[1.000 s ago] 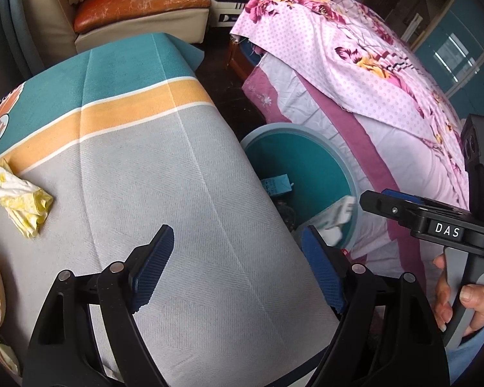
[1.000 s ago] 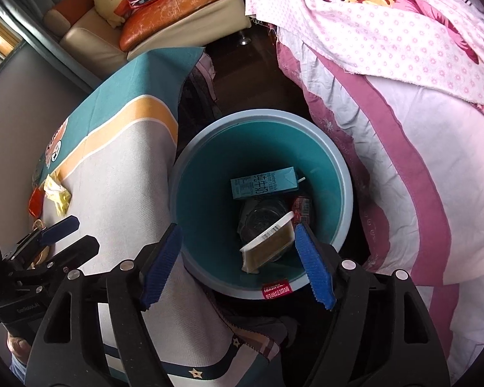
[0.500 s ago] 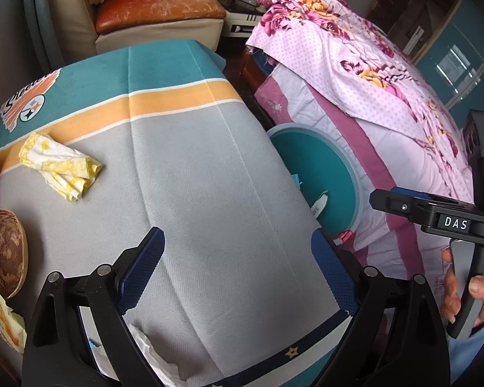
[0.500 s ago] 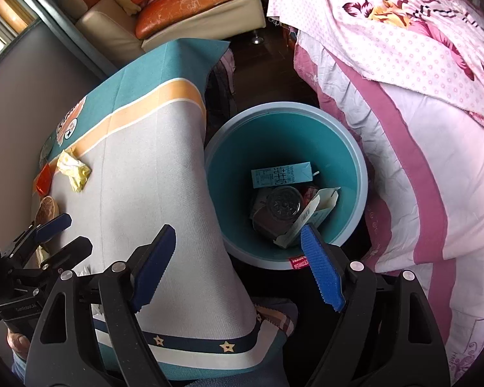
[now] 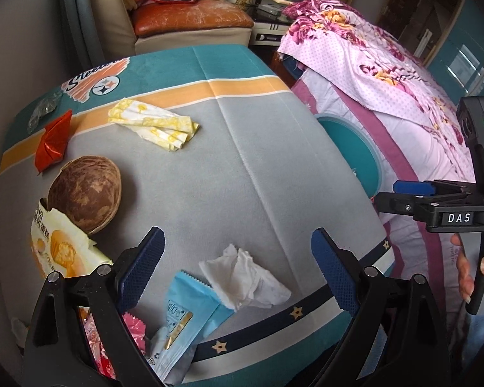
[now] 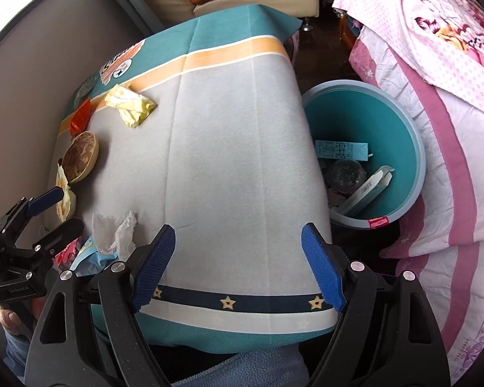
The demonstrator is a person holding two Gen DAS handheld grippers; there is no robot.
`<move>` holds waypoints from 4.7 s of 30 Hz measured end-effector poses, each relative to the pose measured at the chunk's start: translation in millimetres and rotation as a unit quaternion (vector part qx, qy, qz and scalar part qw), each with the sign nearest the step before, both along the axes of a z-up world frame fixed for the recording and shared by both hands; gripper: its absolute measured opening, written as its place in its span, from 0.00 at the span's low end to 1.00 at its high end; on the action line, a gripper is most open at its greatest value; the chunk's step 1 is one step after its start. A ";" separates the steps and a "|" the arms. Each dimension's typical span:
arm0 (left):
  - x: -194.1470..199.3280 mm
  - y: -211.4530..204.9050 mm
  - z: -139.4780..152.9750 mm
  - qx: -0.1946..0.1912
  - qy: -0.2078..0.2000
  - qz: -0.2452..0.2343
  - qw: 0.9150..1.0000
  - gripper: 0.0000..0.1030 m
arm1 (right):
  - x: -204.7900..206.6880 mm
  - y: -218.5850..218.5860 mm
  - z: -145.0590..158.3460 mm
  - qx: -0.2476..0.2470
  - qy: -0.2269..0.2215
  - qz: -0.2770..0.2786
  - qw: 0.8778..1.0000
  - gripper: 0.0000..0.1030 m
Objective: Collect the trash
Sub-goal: 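Grasp the pink Nabati wafer pack with the left tool while the right tool grasps the white tissue, then carry the pink wafer pack and white tissue over the teal bin with both tools, then open the left tool dropping the wafer pack while the right tool releases the tissue into the bin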
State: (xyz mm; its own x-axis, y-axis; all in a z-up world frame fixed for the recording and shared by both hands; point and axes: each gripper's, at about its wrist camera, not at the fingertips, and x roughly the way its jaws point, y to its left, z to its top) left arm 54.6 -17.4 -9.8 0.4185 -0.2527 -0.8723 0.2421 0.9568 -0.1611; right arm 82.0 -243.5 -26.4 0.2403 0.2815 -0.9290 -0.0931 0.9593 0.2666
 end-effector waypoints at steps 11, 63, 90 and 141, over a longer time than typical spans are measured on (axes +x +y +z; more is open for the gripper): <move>-45.7 94.2 -14.9 0.016 0.018 0.037 0.999 0.90 | -17.1 100.8 -14.4 0.005 0.031 0.091 0.995 0.74; -15.7 47.6 -14.2 -0.012 0.017 0.033 0.999 0.58 | 11.0 36.8 -8.3 0.053 -0.044 0.014 0.998 0.14; 82.2 -161.1 -3.5 0.008 0.018 -0.070 0.997 0.58 | 25.6 -146.8 25.3 0.048 -0.122 -0.127 0.983 0.14; 126.9 -218.5 -48.2 0.013 0.047 -0.074 0.996 0.88 | 66.3 -179.3 -34.8 0.022 -0.051 -0.153 0.987 0.17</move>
State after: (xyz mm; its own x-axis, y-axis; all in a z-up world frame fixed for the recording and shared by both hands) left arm 181.6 -235.8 -57.9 0.2949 -0.2830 -0.9127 0.3656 0.9159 -0.1659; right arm 148.2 -422.8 -61.2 0.4120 0.2209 -0.8840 0.1715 0.9340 0.3133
